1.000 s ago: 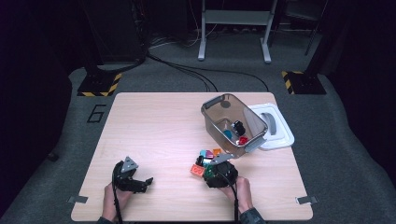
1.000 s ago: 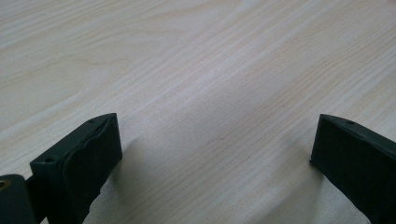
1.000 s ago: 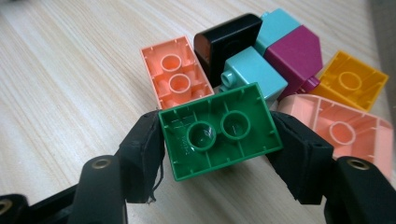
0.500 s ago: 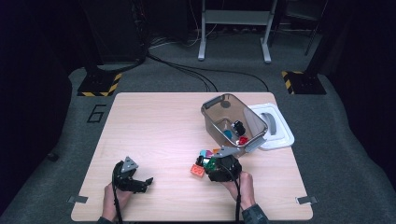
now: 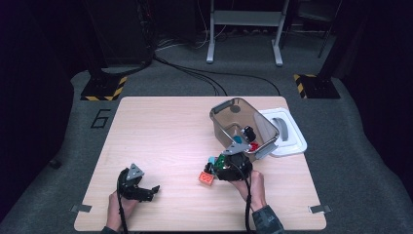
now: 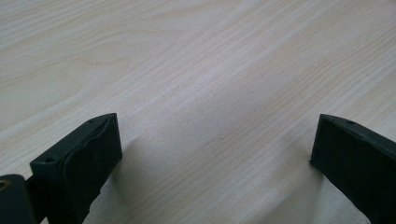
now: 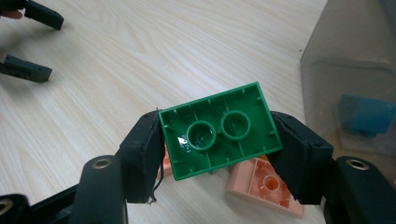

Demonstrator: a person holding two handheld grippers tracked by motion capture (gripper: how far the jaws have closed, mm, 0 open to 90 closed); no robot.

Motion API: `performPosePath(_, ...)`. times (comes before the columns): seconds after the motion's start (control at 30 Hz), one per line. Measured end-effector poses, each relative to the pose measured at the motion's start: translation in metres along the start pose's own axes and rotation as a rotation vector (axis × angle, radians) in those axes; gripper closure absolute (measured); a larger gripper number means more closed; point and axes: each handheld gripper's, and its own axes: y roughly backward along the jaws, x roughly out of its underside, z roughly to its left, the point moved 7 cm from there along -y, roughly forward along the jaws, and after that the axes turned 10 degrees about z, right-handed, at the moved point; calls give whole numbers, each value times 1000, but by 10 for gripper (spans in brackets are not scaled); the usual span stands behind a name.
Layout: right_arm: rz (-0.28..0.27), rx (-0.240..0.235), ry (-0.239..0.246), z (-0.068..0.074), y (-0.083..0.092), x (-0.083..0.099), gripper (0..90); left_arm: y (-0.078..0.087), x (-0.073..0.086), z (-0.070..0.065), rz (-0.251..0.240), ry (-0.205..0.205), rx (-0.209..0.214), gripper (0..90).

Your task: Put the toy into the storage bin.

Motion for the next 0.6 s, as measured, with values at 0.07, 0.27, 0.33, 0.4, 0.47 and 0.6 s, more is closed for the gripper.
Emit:
performPosePath(0.07, -1, 4, 5, -1, 3, -4, 378, 0, 0, 0, 0, 0, 0, 15)
performPosePath(0.27, -28, 10, 9, -7, 14, -20, 378, 0, 0, 0, 0, 0, 0, 15)
performPosePath(0.33, -36, 12, 6, -8, 17, -25, 378, 0, 0, 0, 0, -1, 0, 15)
performPosePath(0.4, -42, 12, 10, -9, 21, -29, 378, 0, 0, 0, 0, 0, 0, 15)
performPosePath(0.47, -51, 15, 10, -12, 24, -33, 379, 0, 0, 0, 0, 0, 0, 15)
performPosePath(0.6, -68, 17, 0, -18, 30, -41, 379, 0, 0, 0, 0, -1, 0, 15)
